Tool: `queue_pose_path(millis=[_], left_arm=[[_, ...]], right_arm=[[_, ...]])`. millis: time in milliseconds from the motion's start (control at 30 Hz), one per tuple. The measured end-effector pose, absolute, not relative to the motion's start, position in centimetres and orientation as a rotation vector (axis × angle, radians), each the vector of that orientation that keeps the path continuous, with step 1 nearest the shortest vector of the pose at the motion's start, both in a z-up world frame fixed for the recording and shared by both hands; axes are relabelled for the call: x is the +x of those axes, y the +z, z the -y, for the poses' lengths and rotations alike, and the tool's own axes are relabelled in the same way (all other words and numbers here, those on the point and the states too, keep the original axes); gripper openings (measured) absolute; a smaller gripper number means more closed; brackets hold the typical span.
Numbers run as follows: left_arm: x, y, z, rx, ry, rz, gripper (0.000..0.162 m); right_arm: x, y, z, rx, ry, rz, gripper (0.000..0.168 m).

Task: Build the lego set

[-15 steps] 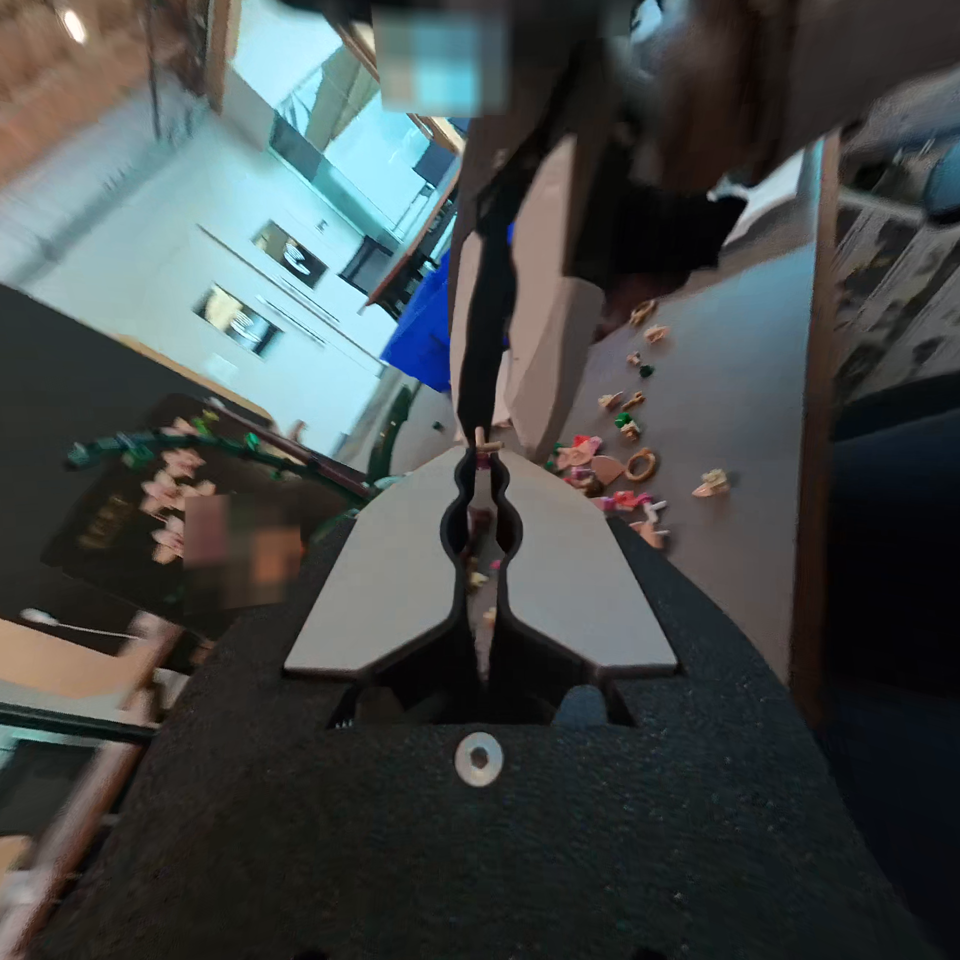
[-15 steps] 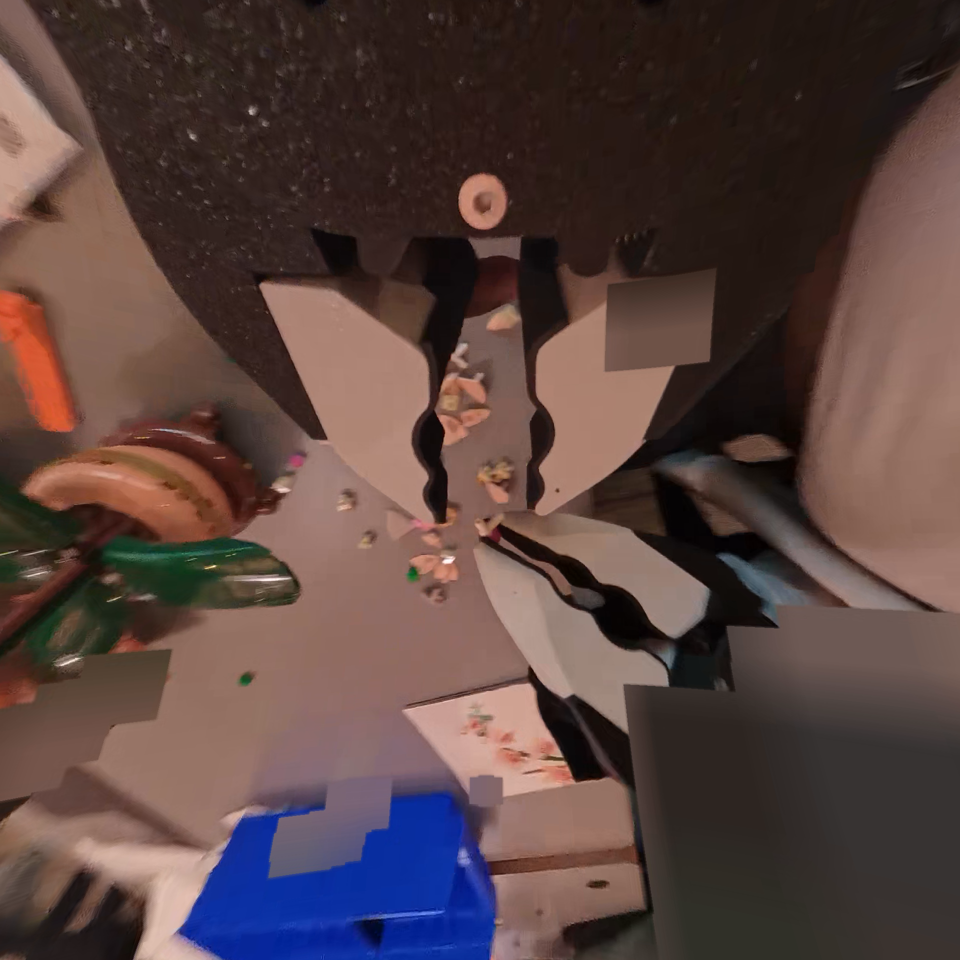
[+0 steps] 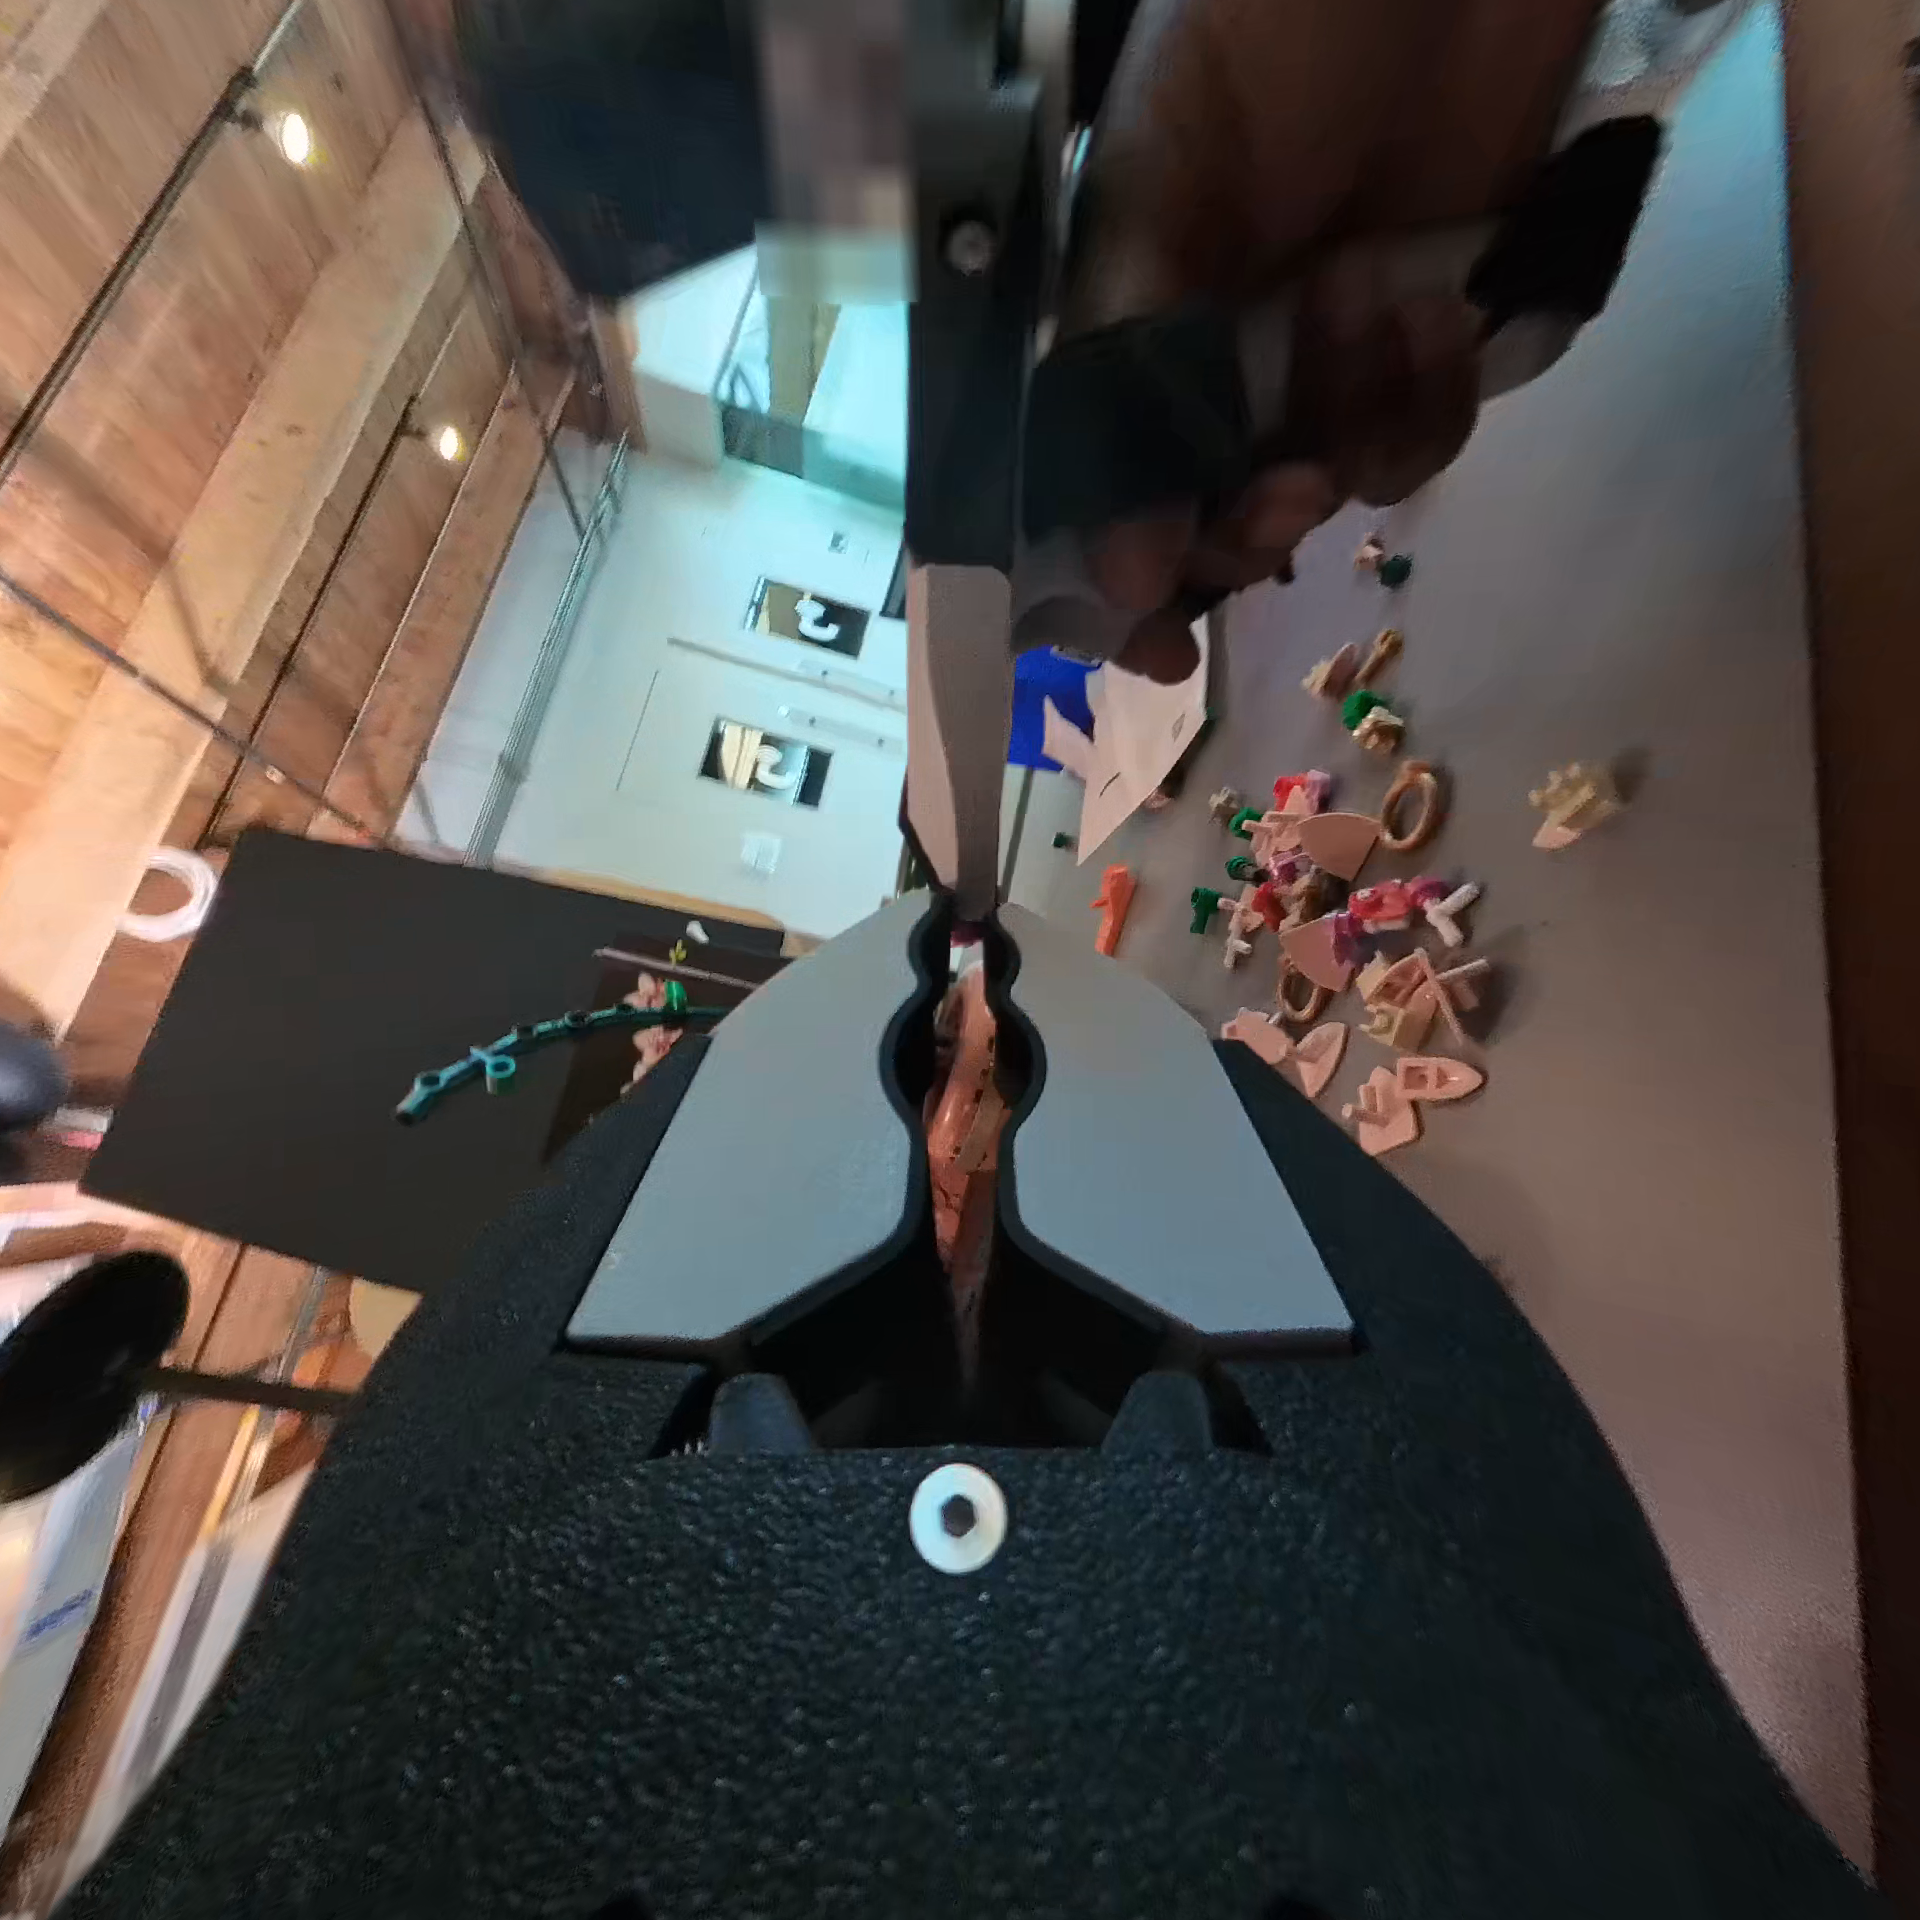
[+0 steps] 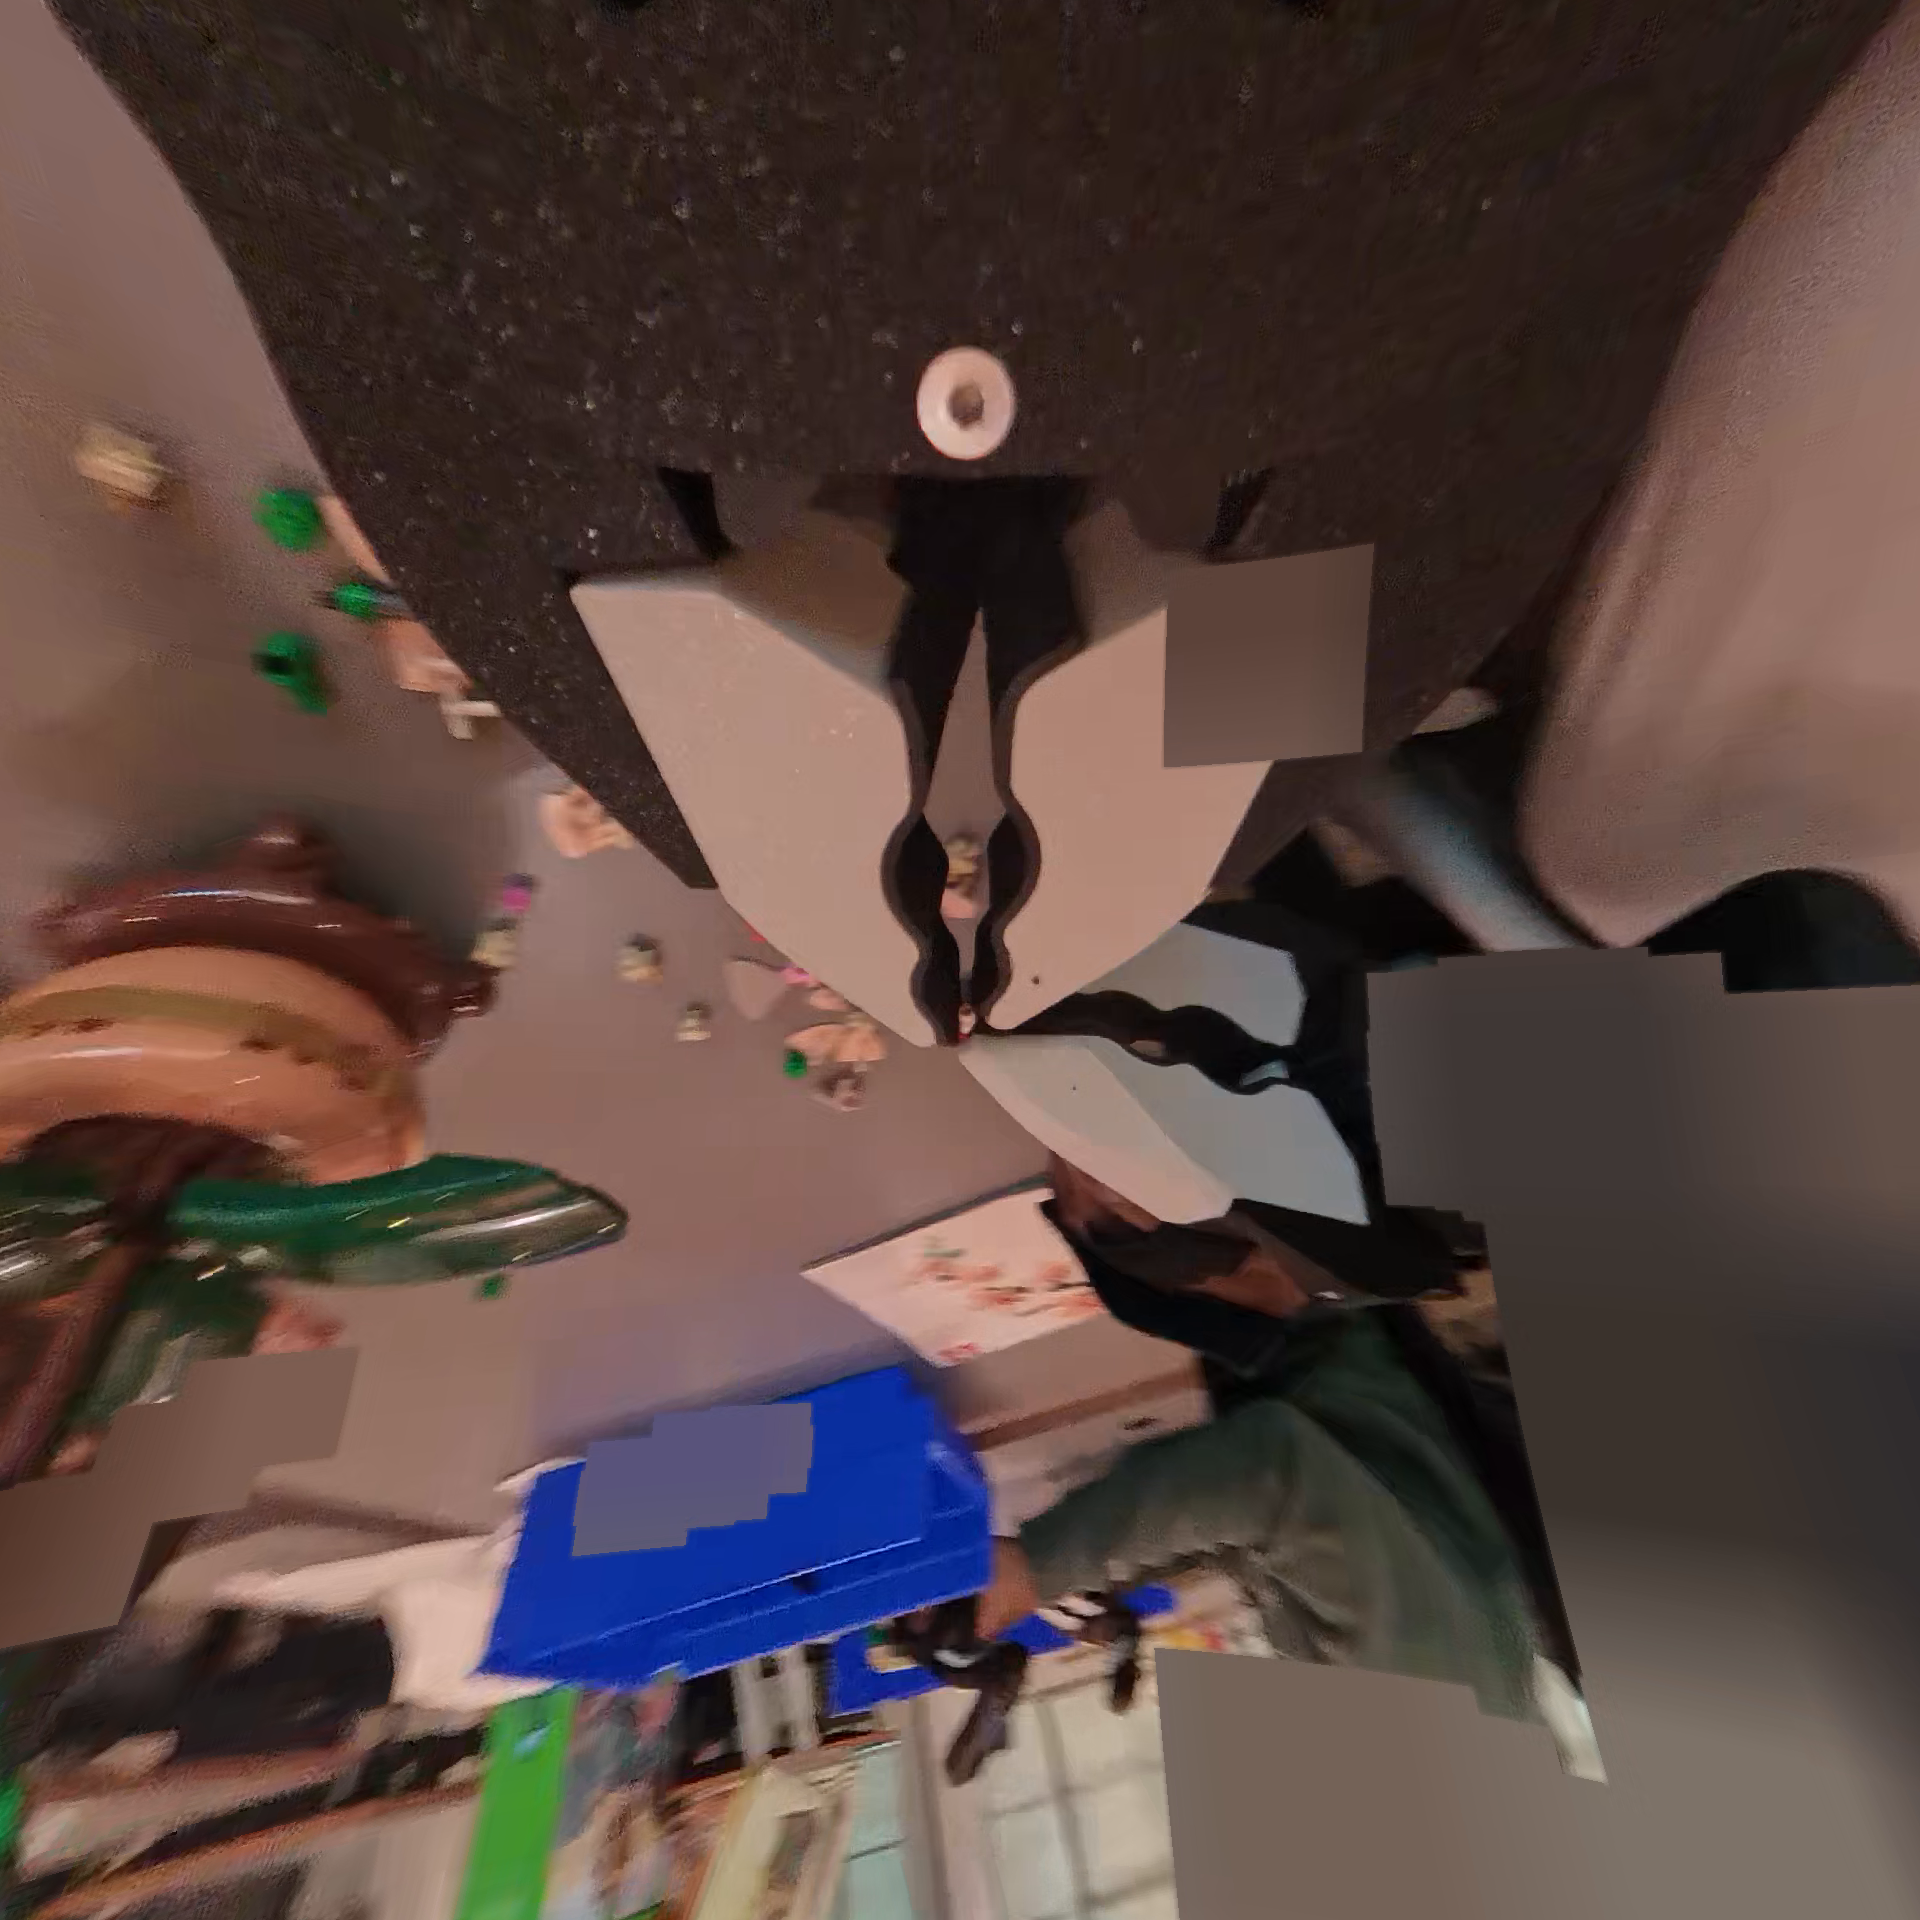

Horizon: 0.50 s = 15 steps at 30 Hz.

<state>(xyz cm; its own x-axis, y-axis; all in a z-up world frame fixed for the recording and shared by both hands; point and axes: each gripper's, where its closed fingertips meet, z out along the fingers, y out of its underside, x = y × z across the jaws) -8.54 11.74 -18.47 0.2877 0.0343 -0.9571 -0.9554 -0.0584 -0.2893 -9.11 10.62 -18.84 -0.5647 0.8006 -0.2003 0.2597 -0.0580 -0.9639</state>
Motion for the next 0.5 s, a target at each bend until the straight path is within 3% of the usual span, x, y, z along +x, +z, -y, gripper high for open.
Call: queue_pose_path(millis=[133,200,333,500], left_arm=[[-8.9,-18.8,-12.3,-1.447,1.069,-0.830,0.003],[-6.8,-19.0,-12.2,-1.418,0.979,-0.839,0.000],[-9.2,-20.4,-12.7,-1.550,0.968,-0.734,0.000],[-7.7,-20.2,-12.7,-1.706,-0.093,-0.429,0.000]], right_arm=[[-9.7,-18.9,-11.7,-1.114,1.381,1.648,0.001],[-10.3,-19.7,-15.1,-1.129,1.040,1.522,0.000],[-9.1,-19.7,-15.5,-1.188,1.191,1.428,0.000],[-7.9,-18.7,-13.8,-1.066,1.531,1.476,0.000]])
